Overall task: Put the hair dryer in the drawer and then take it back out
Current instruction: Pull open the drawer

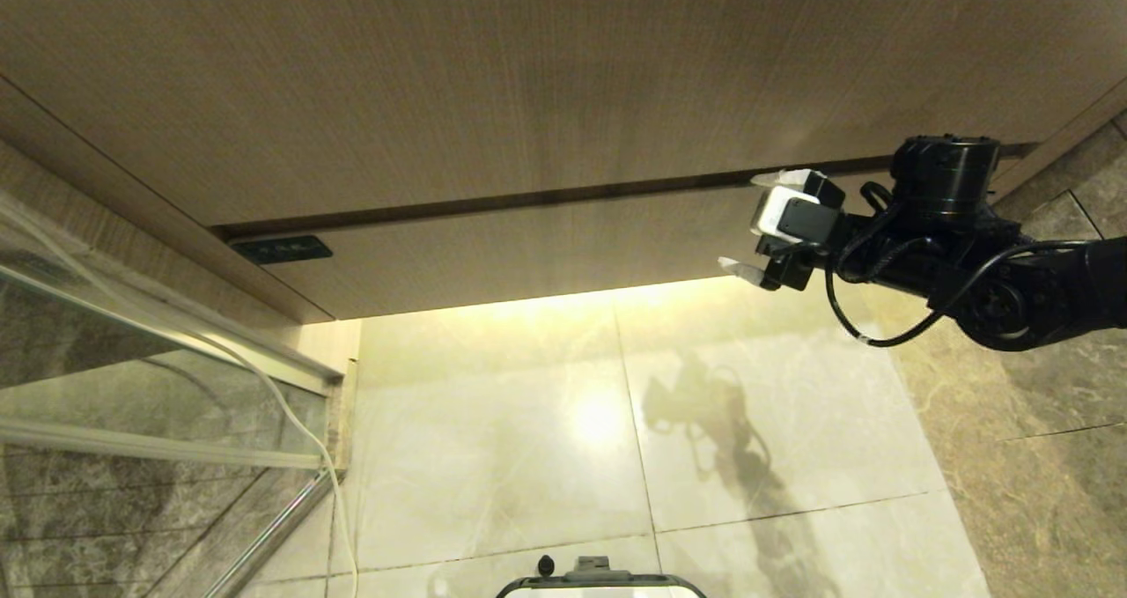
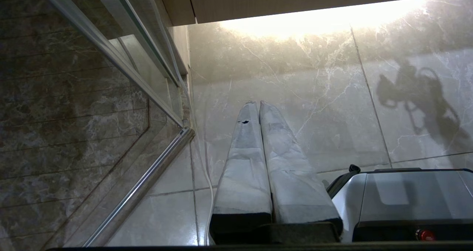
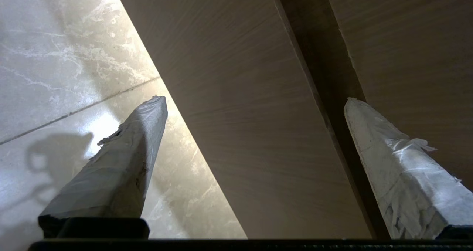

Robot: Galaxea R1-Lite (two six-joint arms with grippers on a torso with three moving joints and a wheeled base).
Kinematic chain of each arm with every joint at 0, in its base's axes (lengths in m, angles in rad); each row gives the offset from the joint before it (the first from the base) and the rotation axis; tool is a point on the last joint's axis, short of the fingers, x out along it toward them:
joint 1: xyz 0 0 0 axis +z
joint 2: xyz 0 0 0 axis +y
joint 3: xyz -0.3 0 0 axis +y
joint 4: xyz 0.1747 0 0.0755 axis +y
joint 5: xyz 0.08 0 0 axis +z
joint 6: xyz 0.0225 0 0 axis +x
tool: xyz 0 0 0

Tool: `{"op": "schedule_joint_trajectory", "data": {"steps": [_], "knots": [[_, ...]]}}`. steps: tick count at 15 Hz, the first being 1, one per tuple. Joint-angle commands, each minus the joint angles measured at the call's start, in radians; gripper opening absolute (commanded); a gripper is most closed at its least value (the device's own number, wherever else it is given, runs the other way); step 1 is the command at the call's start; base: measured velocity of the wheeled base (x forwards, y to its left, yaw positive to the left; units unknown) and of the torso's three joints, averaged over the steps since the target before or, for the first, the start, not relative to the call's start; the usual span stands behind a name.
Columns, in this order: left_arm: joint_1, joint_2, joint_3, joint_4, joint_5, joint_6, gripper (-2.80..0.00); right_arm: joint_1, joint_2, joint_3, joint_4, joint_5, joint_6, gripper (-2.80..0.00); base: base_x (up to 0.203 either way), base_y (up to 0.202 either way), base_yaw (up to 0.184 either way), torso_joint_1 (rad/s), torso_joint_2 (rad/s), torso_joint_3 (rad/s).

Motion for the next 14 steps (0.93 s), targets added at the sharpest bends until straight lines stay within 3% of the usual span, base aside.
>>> {"op": "schedule_joint_trajectory", "data": {"steps": [1, 14], "knots": [[0.000, 0.002, 0.000, -0.001, 0.000, 0.000, -2.80, 0.000, 0.037, -0.033, -0.005, 0.001, -0.003, 0.00, 0.000, 0.000, 0.000, 0.000, 0.00, 0.000], [0.000, 0.001, 0.000, -0.001, 0.000, 0.000, -2.80, 0.007, 0.157, -0.167, -0.031, -0.002, 0.008, 0.00, 0.000, 0.000, 0.000, 0.000, 0.00, 0.000]]}}
